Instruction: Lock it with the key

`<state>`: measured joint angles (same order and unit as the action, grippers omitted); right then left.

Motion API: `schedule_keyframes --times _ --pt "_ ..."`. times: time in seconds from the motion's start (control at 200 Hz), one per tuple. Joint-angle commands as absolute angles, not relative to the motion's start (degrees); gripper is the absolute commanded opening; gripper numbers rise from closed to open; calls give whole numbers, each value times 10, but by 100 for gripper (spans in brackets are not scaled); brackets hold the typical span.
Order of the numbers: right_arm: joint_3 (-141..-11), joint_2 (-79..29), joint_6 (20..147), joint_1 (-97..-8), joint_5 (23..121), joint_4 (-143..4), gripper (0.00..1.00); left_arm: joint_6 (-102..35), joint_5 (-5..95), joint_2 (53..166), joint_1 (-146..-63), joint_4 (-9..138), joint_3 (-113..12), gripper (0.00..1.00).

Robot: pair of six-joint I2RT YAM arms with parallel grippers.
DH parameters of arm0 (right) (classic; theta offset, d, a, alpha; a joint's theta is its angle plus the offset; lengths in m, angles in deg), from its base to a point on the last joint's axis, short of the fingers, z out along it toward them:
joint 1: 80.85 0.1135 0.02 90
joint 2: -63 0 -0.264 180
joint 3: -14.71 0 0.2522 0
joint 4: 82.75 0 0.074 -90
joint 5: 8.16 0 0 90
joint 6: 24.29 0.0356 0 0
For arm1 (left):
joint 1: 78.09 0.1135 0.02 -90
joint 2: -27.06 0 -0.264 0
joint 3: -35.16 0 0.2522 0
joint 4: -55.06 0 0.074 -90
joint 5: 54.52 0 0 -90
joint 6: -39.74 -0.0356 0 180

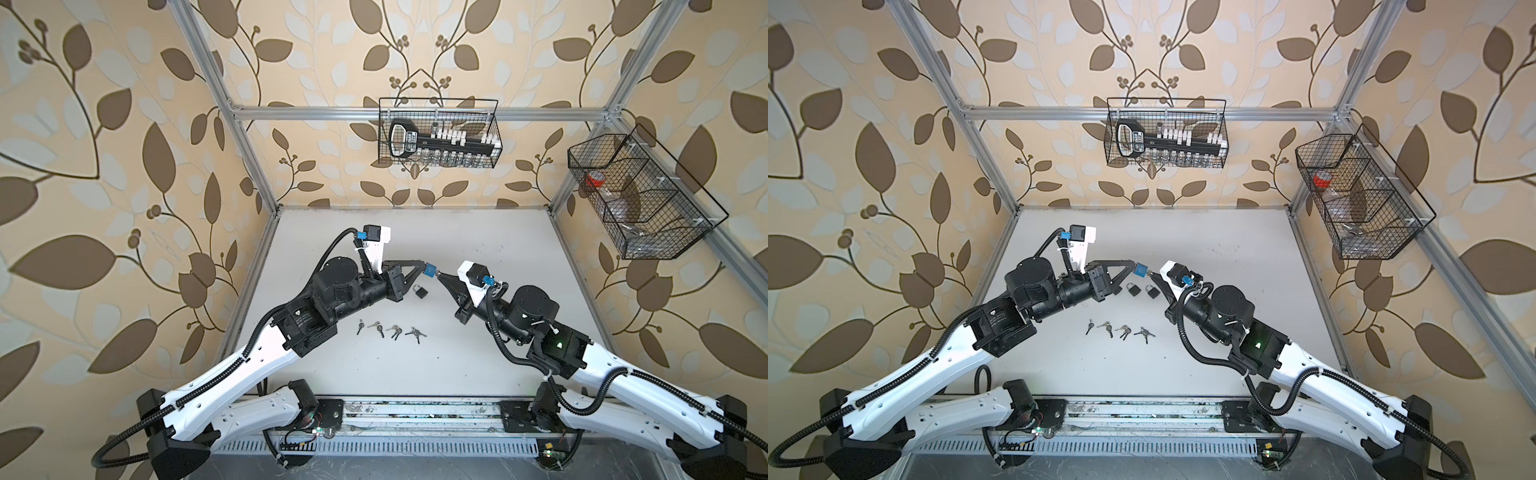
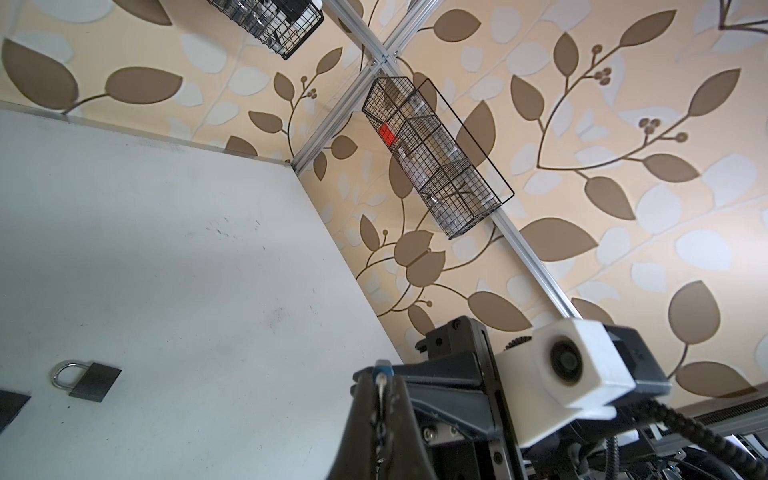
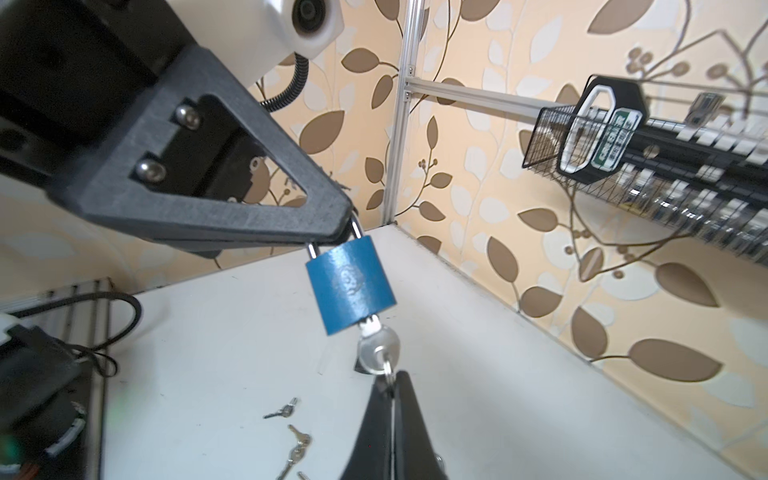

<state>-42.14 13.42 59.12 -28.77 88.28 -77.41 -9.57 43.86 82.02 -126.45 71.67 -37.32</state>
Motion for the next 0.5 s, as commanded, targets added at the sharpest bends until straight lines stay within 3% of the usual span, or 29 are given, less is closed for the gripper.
schedule_keyframes --times 0.0,0.495 --pt "-444 137 597 -286 885 -773 0 -96 431 811 -1266 703 -374 0" --pt "-369 180 668 -301 908 -705 0 -99 411 793 -1267 708 -368 0"
